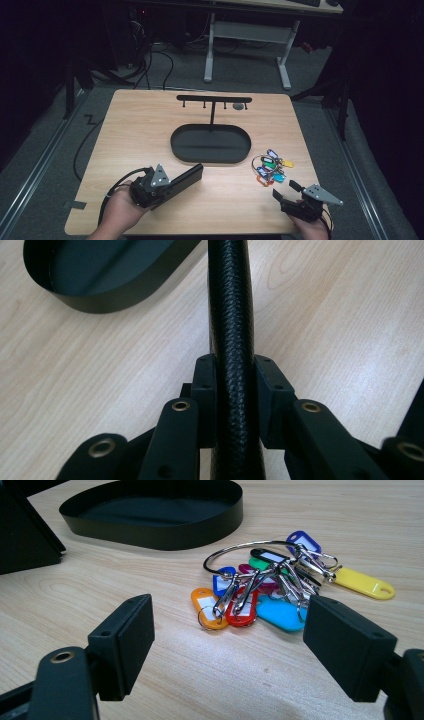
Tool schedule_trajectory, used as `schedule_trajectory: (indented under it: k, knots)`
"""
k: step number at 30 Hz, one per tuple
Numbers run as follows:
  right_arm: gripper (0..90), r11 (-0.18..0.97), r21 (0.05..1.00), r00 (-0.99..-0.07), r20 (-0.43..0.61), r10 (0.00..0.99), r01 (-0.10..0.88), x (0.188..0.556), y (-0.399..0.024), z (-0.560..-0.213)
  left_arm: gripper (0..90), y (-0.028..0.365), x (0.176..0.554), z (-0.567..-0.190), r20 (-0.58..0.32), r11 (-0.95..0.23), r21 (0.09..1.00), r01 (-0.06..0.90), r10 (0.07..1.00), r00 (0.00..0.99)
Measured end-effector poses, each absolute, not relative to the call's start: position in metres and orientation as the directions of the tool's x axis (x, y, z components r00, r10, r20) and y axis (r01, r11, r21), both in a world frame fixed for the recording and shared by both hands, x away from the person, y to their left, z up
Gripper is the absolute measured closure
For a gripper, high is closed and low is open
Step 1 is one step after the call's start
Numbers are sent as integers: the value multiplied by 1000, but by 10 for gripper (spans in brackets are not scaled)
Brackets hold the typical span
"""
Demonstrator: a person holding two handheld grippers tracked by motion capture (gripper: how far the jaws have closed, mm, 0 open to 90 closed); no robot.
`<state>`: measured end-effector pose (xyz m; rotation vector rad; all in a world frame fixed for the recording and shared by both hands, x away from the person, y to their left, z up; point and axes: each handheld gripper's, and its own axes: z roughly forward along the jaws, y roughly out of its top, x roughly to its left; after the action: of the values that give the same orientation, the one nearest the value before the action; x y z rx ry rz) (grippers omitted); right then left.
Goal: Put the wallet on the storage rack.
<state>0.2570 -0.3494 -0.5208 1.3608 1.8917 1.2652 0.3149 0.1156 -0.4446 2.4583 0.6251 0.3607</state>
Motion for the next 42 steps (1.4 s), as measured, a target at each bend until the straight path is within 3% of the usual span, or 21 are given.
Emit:
schedule_trajectory:
  k: [9,23,42]
  knots:
    - [209,64,886,-375,129,918,460,254,-354,-519,743,104,327,-425,168,-769,562,303,465,869]
    - [210,72,886,-381,122,916,457,255,-354,-520,739,77,358,-403,387,-842,536,64,312,868]
    - [210,74,886,-378,119,918,458,254,-354,-520,740,12,411,-415,484,-865,492,-97,178,857]
